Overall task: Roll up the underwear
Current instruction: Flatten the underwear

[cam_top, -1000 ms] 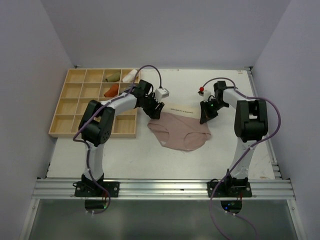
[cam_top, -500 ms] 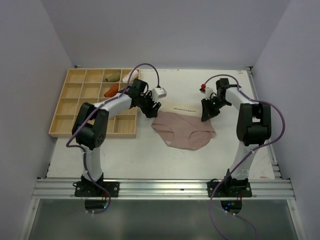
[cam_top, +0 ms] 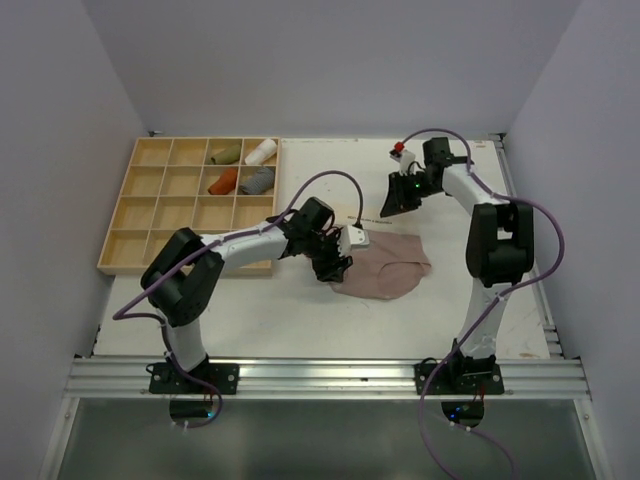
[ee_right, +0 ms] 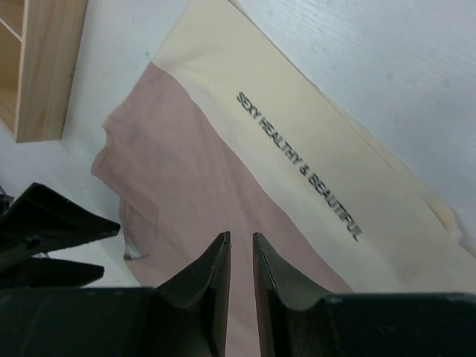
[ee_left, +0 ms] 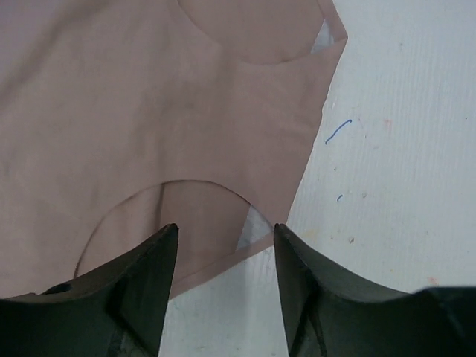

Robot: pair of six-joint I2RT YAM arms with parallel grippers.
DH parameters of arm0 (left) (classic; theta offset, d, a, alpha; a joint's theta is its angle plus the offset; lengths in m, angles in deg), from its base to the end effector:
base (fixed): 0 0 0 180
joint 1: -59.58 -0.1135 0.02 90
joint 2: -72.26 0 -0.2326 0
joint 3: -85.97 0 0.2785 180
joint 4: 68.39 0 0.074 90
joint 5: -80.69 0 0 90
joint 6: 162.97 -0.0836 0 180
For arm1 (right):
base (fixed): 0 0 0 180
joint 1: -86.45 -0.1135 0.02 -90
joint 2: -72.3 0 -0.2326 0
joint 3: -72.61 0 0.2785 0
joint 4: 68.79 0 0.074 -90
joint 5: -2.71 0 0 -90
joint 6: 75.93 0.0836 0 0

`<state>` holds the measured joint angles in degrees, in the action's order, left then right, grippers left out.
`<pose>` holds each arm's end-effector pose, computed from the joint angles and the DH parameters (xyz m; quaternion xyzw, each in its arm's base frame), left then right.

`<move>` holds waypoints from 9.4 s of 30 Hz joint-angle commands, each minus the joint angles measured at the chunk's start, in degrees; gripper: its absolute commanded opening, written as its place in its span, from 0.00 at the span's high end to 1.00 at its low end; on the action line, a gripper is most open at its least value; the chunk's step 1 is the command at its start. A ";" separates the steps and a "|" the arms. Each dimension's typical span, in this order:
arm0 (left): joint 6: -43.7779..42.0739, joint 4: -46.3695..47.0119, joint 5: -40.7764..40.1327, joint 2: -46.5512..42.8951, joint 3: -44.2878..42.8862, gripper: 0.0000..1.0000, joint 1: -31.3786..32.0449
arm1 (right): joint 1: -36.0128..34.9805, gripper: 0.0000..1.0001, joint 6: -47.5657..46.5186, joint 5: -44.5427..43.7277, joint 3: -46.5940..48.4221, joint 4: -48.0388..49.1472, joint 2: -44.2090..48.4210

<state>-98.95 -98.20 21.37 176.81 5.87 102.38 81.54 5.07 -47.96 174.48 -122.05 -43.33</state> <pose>0.2771 -0.3147 0.1049 0.5854 0.7116 -0.2924 0.2559 0.4391 0.0909 0.1293 -0.1783 0.9079 0.3229 0.1992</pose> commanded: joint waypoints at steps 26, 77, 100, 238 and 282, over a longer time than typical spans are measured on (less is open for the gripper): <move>-8.56 -20.34 18.89 4.18 2.79 0.32 1.66 | -6.87 0.98 5.57 -11.04 1.37 6.28 -13.65; 14.11 13.76 7.21 -1.72 -10.12 0.29 7.83 | 4.72 0.60 -4.43 4.70 -3.64 -10.76 10.84; 11.82 8.66 -5.01 0.48 -18.57 0.02 -12.31 | 9.30 0.51 -43.31 -14.99 -27.72 -24.92 33.73; 3.65 -4.78 -1.52 7.87 -14.27 0.25 -13.01 | -0.89 0.73 -29.33 -17.27 -20.96 -25.89 20.73; 12.79 -11.56 12.12 26.84 -33.86 0.28 -14.86 | 0.07 0.31 -40.13 -9.01 19.20 -24.67 -12.33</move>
<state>-89.55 -109.33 29.83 203.26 -27.59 87.52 81.96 -32.17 -56.49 189.93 -148.43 -55.09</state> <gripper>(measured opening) 0.722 0.688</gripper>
